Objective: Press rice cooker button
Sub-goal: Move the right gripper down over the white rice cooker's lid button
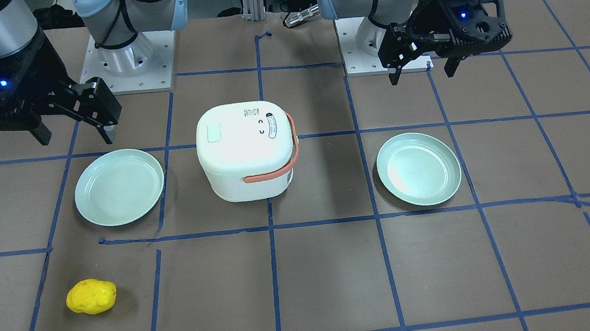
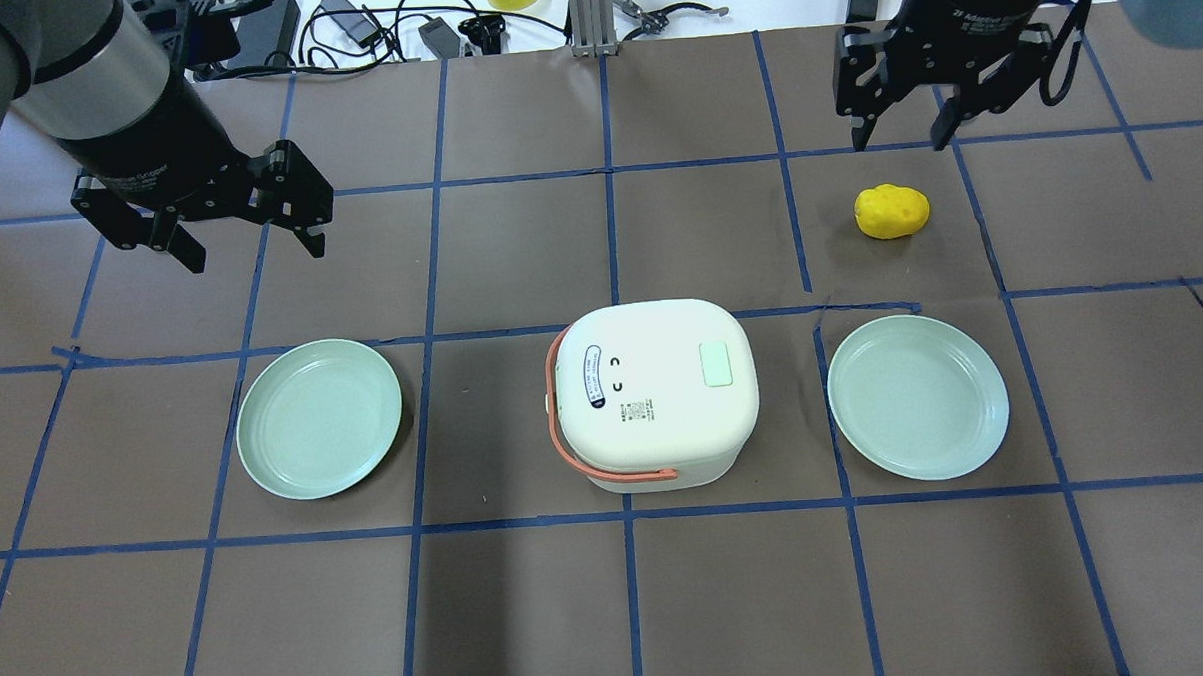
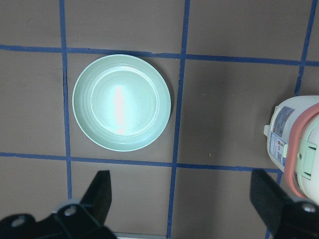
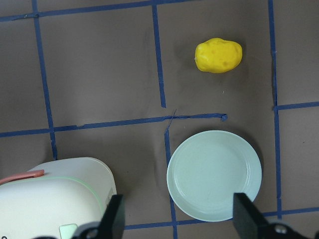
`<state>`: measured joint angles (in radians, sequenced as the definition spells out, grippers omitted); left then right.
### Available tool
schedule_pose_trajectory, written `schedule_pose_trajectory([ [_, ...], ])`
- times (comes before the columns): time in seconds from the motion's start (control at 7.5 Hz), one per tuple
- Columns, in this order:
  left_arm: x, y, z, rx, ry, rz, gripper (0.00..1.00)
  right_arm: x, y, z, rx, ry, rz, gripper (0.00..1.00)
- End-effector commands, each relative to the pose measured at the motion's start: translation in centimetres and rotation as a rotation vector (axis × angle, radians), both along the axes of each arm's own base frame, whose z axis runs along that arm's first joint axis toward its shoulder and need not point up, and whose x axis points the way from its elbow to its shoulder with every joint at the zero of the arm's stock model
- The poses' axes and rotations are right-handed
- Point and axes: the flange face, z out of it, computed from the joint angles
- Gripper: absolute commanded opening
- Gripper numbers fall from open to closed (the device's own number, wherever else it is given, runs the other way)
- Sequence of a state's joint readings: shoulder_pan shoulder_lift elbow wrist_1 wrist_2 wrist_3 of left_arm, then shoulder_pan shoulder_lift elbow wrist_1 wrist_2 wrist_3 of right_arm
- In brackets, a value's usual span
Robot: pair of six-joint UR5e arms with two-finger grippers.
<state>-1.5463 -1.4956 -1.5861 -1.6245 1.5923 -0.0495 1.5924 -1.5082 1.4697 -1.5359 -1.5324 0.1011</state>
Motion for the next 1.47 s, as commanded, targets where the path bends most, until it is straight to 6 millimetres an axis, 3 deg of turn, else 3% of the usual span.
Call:
schedule_pose_trajectory([
  [0.0, 0.0, 0.0, 0.0, 0.0, 0.0, 0.0, 1.0, 4.5, 2.2, -3.7, 0.075, -0.013, 0.017, 0.04],
  [0.53, 0.0, 0.0, 0.0, 0.0, 0.0, 0.001, 1.0, 9.8, 6.1, -10.8, 0.111, 0.018, 0.096, 0.02],
  [1.33, 0.0, 0.0, 0.0, 0.0, 0.0, 0.001, 1.0, 11.7, 7.7, -14.4, 0.134, 0.007, 0.115, 0.03],
])
